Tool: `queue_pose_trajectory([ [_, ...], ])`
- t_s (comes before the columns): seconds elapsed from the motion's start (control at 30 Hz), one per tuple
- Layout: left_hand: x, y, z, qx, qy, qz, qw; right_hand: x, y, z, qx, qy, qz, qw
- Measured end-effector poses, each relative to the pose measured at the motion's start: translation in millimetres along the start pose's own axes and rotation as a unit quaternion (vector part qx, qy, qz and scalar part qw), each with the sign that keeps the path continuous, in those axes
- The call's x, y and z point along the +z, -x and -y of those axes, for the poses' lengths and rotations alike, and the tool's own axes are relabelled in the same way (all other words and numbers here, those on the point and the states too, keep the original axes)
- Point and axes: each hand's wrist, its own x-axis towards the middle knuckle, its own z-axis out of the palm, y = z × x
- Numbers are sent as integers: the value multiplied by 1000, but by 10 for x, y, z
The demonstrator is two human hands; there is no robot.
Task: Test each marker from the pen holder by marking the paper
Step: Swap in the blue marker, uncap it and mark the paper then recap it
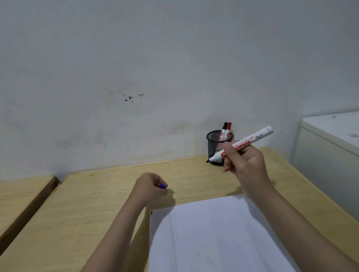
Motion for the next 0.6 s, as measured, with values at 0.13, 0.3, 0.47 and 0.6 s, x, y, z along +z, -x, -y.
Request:
queue_pose_trajectory([
  [0.13, 98, -105, 159, -10, -56, 18, 998, -21, 49, -105, 6, 12, -5, 1000],
  [0.3, 137, -138, 242, -23, -40, 27, 999, -26, 78, -156, 7, 17, -6, 1000],
  [0.47, -58, 32, 382, -32, 30, 18, 999, 52, 162, -203, 12, 30, 20, 999],
  [0.6, -253, 337, 538, 3, 14, 39, 999, 241, 230, -368, 68, 19, 51, 996],
])
